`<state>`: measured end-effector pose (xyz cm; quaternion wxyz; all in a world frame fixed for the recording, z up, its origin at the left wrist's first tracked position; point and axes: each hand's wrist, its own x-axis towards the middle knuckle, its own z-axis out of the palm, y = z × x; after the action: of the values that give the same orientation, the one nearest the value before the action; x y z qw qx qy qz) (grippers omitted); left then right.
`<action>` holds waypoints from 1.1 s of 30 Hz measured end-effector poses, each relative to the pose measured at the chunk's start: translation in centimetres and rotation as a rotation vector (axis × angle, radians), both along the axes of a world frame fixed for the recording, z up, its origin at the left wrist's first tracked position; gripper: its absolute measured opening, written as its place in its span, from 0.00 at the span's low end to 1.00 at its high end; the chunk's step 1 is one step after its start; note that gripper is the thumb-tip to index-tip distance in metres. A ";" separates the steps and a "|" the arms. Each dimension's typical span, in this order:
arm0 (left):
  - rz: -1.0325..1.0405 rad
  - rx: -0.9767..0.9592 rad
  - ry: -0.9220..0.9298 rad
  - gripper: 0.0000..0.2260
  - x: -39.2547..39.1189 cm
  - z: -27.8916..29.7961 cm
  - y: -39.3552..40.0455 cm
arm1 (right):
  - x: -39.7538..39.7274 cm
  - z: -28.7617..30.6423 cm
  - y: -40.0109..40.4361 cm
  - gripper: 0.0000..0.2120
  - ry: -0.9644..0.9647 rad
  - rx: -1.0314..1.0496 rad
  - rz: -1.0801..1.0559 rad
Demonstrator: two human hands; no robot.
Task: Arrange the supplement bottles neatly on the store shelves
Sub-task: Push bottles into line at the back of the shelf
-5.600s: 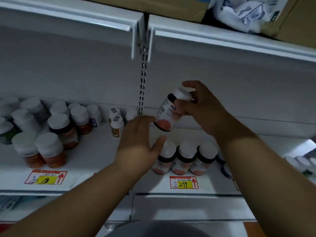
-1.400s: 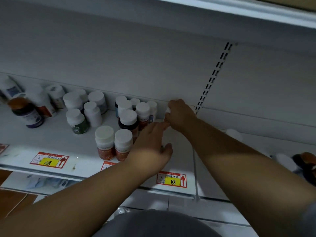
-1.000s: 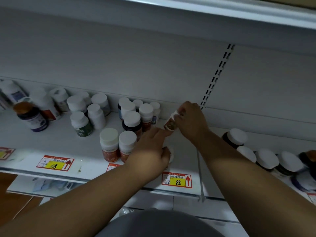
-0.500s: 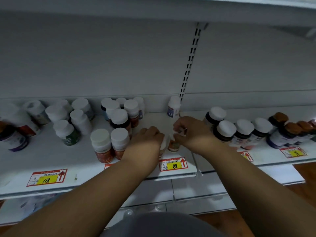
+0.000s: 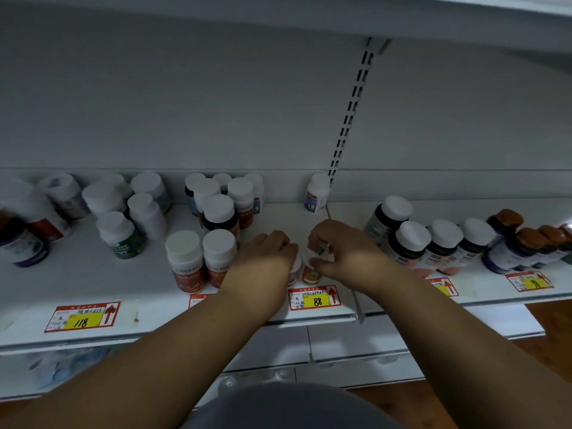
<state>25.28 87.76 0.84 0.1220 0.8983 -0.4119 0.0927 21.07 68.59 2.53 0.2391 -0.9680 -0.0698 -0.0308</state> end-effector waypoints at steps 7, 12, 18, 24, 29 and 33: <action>-0.017 -0.010 0.029 0.17 0.1 0.3 0.2 | 0.9 -0.3 -0.6 0.10 -0.005 -0.060 0.085; -0.002 0.018 0.033 0.15 0.2 0.3 -0.1 | 1.1 -0.1 -0.9 0.10 0.022 -0.057 0.124; 0.039 0.013 0.000 0.11 -0.4 1.0 -0.3 | 1.7 0.4 -1.0 0.11 0.005 0.042 -0.019; 0.072 -0.106 -0.047 0.17 0.2 2.5 -1.5 | 10.0 0.8 -3.2 0.18 0.028 0.037 -0.450; 0.066 -0.166 -0.003 0.18 0.5 3.1 -2.1 | 13.2 -0.7 -4.1 0.21 0.088 -0.143 -0.438; 0.100 -0.300 0.112 0.18 0.7 3.3 -1.9 | 12.9 -0.4 -4.8 0.16 0.033 -0.147 -0.432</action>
<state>26.03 85.82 4.19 0.2730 0.8931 -0.3407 0.1088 34.02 63.75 2.11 0.1571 -0.9756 0.1411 -0.0604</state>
